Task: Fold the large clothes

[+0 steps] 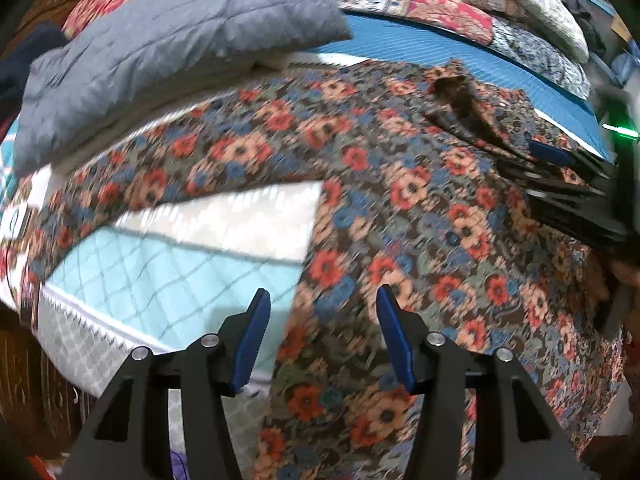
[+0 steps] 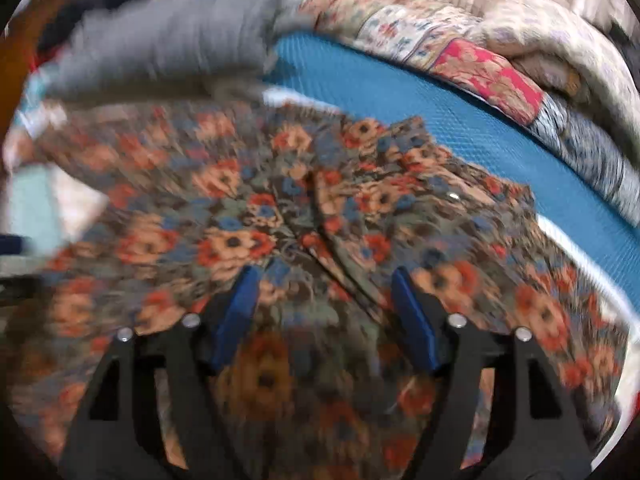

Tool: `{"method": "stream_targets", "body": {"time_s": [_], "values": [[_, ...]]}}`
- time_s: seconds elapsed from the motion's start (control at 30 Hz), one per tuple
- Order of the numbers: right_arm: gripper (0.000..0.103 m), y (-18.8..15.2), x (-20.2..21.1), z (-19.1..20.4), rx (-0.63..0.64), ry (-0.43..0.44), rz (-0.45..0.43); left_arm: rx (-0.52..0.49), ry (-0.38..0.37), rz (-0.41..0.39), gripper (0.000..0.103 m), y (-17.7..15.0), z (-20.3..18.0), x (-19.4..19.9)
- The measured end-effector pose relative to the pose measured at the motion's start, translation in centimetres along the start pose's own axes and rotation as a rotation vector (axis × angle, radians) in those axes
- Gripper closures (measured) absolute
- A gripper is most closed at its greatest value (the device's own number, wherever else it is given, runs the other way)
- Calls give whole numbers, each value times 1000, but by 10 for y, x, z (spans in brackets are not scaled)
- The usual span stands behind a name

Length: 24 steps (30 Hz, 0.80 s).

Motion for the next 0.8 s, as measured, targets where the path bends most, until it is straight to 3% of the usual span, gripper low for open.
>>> {"method": "stream_targets", "body": {"time_s": [0.07,0.17,0.3,0.37,0.47,0.6,0.67,0.77,0.8], "values": [[36,-1,36,-32,-109,5,-67,-20,-19,-14,103,12,-13,-4],[38,-8,77,-100,-272,-86,-124,-32,-67,-33,103,35,-37,-11],[40,-27,96,-164,-353,-167,-93,-22,-124,-57,103,73,-66,-24],[57,-38,95,-171,-334,-148,-47,-34,-124,-85,103,97,-79,-31],[98,-54,93,-162,-292,-100,8,-29,-118,-95,103,133,-91,-51],[100,-66,100,-145,-230,-82,-2,8,-141,-12,103,164,-110,-91],[101,-69,104,-139,-210,-89,-13,31,-147,57,103,167,-119,-116],[101,-67,117,-138,-186,-100,-60,76,-160,99,103,164,-125,-134],[101,-63,119,-140,-181,-107,-68,92,-180,104,96,166,-126,-136]]}}
Point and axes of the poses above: each gripper's, at about its wrist camera, not at the fingertips, and x roughly against the way its jaws point, z to its left, y to its top, the point moved 3 cm from there along -x, roughly the way its jaws point, and after that the axes turned 12 degrees about -z, right-handed, at the moved point
